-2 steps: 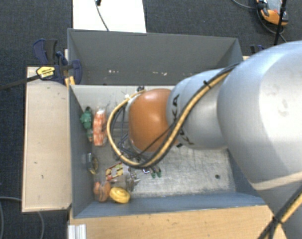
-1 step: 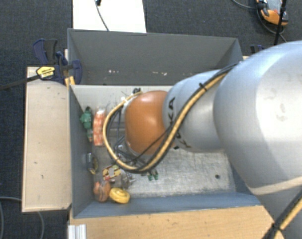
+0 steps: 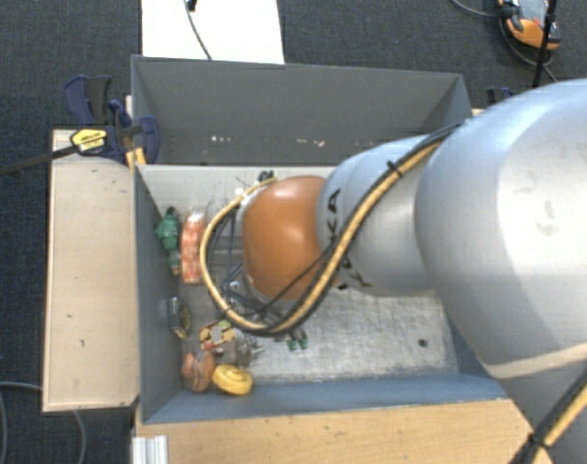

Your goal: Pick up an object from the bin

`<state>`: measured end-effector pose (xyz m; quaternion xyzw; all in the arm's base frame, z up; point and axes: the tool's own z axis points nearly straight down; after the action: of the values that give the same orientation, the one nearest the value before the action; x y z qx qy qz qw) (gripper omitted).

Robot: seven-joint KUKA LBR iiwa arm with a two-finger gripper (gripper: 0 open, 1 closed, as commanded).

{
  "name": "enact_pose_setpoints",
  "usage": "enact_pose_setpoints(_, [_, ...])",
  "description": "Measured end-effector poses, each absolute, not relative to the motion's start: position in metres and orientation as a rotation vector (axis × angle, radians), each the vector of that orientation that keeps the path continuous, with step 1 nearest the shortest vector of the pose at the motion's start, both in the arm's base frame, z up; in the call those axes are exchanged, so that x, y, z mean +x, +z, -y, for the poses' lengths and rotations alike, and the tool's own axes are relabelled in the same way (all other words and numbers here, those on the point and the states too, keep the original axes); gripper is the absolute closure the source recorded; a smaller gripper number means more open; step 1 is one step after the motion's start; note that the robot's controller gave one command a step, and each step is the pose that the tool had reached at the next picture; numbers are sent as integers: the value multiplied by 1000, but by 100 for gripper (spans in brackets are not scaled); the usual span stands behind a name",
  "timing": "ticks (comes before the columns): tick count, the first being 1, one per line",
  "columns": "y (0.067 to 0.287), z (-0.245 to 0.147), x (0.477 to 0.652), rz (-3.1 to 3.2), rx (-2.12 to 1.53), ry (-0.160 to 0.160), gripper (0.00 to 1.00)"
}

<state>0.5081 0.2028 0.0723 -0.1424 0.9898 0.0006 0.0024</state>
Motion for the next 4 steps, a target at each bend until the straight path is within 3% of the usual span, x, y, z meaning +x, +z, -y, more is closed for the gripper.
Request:
enact_pose_setpoints(1, [76,-202,507,-3110,-446,1,100])
enact_pose_setpoints(4, [134,-203,507,-3106,-445,2,100])
